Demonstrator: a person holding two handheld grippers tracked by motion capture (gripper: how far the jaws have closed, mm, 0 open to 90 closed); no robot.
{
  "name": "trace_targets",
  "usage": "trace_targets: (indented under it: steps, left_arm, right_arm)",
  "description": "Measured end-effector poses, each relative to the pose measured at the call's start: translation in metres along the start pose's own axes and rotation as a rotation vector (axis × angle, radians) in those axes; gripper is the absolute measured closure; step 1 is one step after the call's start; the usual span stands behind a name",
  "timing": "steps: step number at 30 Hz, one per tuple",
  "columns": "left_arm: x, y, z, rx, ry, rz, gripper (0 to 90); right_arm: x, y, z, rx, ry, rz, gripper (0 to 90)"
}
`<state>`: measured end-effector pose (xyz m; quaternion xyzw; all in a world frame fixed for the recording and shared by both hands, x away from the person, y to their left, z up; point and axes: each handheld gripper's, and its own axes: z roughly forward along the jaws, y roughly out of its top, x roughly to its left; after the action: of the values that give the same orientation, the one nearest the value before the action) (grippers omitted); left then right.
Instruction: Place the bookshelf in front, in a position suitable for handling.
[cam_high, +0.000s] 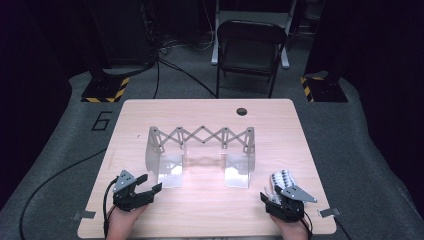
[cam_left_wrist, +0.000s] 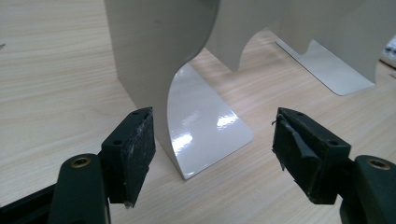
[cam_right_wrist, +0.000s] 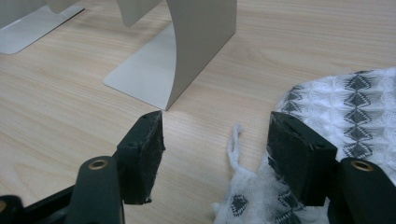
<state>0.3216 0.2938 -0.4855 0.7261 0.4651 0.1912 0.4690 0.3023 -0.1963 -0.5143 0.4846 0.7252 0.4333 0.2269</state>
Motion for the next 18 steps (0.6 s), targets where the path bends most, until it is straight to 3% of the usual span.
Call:
trace_targets:
  steps: [1, 5, 8, 12, 18]
  left_arm:
    - [0.000, 0.001, 0.001, 0.005, 0.000, -0.009, 29.5]
    - [0.001, 0.002, 0.006, 0.046, 0.033, 0.019, 29.8]
    - [0.000, 0.001, 0.006, 0.065, 0.032, 0.040, 30.6]
    - [-0.001, 0.002, 0.000, 0.042, 0.029, 0.049, 34.3]
    - [0.001, -0.001, -0.010, 0.017, 0.038, 0.001, 34.9]
  right_arm:
    - [0.000, -0.001, 0.001, 0.005, 0.006, -0.003, 37.1]
    - [0.002, -0.001, 0.000, 0.002, 0.014, -0.034, 36.8]
    - [0.003, 0.000, 0.000, 0.002, 0.004, -0.029, 34.6]
    - [0.005, 0.001, -0.001, -0.003, 0.006, -0.028, 36.4]
    - [0.011, 0.005, -0.003, -0.008, -0.009, -0.077, 37.1]
